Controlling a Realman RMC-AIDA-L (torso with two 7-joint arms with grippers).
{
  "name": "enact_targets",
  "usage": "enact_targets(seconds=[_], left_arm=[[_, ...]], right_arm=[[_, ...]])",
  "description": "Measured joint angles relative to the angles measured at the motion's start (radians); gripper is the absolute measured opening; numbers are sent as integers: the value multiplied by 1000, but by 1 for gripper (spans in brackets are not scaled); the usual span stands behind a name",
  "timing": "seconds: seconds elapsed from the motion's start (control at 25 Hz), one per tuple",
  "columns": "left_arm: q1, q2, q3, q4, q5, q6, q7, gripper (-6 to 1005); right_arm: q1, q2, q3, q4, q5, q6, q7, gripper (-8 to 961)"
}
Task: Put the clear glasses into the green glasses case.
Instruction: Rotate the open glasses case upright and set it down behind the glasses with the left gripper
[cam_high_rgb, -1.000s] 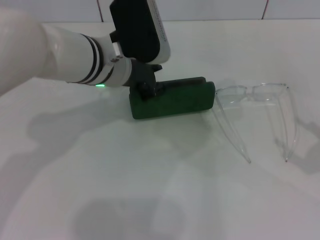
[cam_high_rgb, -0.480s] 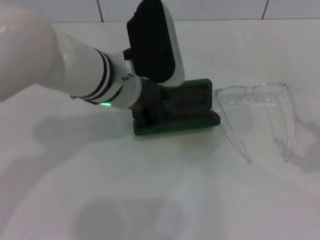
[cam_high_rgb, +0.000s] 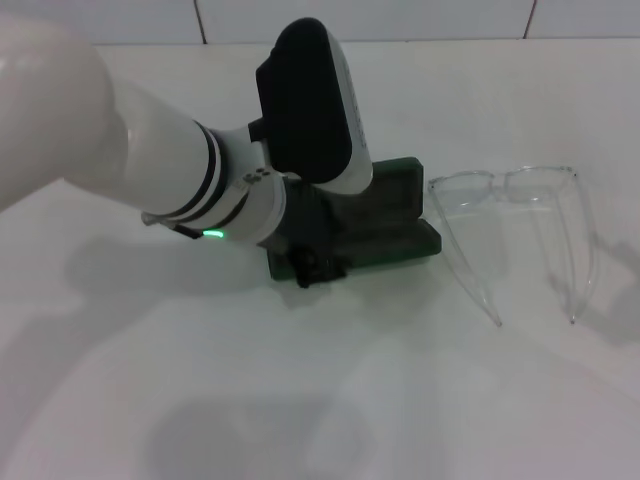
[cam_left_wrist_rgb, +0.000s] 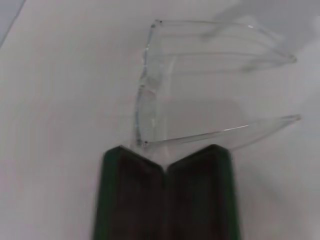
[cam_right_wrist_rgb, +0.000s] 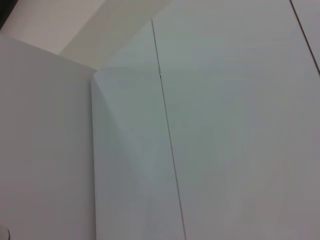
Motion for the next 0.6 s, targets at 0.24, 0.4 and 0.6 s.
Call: enact_targets(seconds=[0.24,0.4,0.6], left_arm=[[6,0,8,-25,-26,24,2,395],[20,0,21,-34,-36,22,1,394],[35,0,23,-31,-59,30,1,395]], right_arm=[[-3,2,0,0,0,0,0,780],[-5,2,0,2,0,0,0,780],[-5,2,0,11,0,-4,0,779]])
